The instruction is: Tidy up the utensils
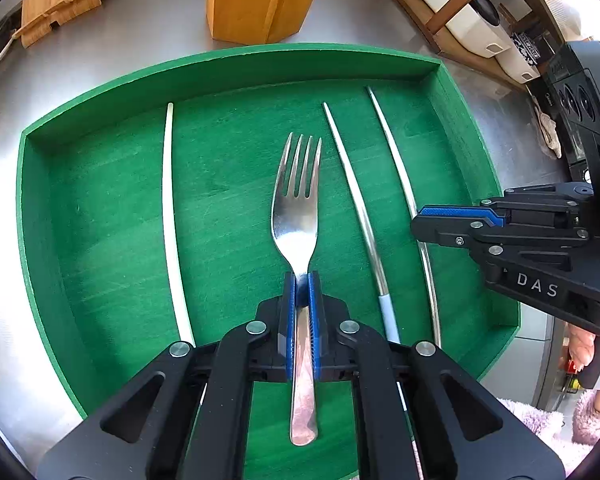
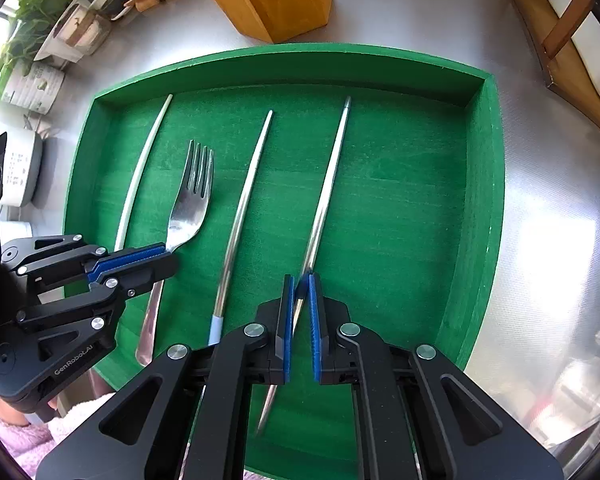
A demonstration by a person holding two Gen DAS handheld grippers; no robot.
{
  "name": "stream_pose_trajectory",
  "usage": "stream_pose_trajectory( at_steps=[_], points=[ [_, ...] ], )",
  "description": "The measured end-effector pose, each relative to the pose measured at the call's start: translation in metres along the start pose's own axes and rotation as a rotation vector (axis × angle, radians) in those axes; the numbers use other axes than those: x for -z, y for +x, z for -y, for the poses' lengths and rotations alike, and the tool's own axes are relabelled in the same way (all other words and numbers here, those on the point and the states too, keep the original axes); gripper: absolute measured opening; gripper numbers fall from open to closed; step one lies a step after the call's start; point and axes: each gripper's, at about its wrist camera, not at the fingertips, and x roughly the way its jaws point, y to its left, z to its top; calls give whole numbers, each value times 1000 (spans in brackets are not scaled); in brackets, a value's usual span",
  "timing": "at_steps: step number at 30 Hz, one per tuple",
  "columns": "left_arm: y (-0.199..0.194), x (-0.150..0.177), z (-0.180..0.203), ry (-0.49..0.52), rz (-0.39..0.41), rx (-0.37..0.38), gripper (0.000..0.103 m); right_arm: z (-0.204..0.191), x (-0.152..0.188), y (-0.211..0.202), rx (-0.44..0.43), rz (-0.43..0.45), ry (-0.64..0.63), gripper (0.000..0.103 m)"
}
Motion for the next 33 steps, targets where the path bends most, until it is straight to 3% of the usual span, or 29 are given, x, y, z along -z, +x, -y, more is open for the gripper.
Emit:
stream_pose_trajectory(
  at_steps=[7,21,28,33],
  points=[
    [3,-5,5,9,-8,-32,8,1,-14,6,-11,-52,3,8],
    [-13,8,-15,-88,50,46,6,14,0,1,-122,-19,31,5],
    [-50,12,-25,-87,223,109,5,21,9,-25,-163,83,26,5],
    [-77,16,-30,-61,398,154,5,19,18,-56,-235,267,-23,5]
  ],
)
